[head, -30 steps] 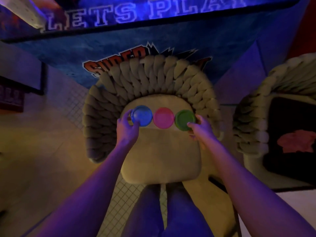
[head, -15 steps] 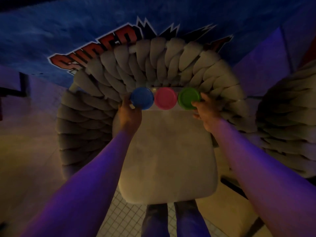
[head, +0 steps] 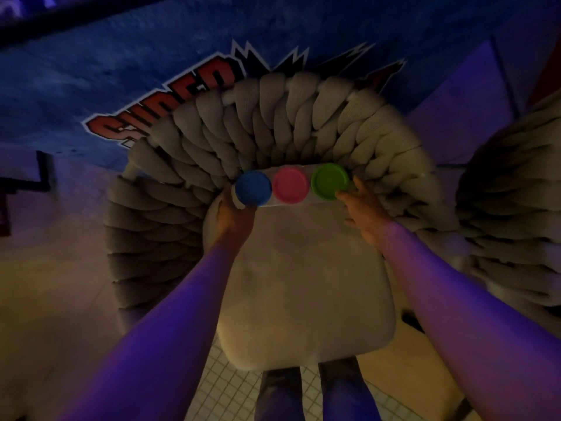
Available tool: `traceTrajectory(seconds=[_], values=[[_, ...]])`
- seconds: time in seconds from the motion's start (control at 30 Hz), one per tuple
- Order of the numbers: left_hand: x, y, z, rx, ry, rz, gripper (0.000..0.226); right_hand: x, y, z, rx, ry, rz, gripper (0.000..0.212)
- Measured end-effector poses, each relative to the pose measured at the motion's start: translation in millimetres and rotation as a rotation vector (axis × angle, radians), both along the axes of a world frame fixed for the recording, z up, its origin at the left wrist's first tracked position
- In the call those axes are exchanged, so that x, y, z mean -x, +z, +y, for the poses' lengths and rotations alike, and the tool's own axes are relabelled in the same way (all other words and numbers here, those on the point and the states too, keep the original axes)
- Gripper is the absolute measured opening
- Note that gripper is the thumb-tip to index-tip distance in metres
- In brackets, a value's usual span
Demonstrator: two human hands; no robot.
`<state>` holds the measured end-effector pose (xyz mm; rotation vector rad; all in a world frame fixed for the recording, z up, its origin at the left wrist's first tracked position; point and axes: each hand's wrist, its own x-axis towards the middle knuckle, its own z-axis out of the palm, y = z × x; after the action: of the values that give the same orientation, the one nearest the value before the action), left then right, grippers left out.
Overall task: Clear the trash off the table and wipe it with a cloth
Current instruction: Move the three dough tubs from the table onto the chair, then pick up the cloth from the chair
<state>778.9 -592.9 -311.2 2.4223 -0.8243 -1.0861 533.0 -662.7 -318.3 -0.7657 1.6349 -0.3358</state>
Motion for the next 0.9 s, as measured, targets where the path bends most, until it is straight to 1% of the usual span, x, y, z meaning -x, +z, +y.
traceTrajectory(seconds=[0.07, 0.2, 0.33, 0.43, 0.53, 0.7, 0.77, 0.8, 0.83, 0.9], values=[[-4, 10, 7, 0.017, -0.016, -0.016, 0.078, 5, 14, 11, -0.007, 0.022, 0.029, 0.081], [3, 53, 33, 0.037, -0.147, -0.072, 0.075, 18, 51, 41, 0.045, 0.034, 0.06, 0.066], [29, 101, 56, 0.015, -0.296, -0.05, 0.07, 33, 95, 75, 0.06, 0.119, 0.198, 0.058], [49, 137, 73, 0.035, -0.436, -0.026, 0.067, 41, 134, 109, 0.146, 0.173, 0.232, 0.053], [72, 170, 91, 0.105, -0.569, 0.01, 0.065, 49, 172, 144, 0.204, 0.209, 0.249, 0.05], [108, 209, 121, 0.197, -0.764, 0.048, 0.063, 69, 219, 200, 0.287, 0.151, 0.31, 0.049], [125, 219, 133, 0.227, -0.861, 0.076, 0.063, 83, 235, 227, 0.301, 0.107, 0.335, 0.05], [124, 218, 137, 0.233, -0.873, 0.085, 0.063, 82, 234, 233, 0.308, 0.111, 0.332, 0.051], [146, 233, 146, 0.262, -0.952, 0.104, 0.063, 101, 250, 257, 0.319, 0.037, 0.356, 0.051], [166, 245, 155, 0.278, -1.034, 0.117, 0.064, 119, 265, 282, 0.341, -0.051, 0.382, 0.051]])
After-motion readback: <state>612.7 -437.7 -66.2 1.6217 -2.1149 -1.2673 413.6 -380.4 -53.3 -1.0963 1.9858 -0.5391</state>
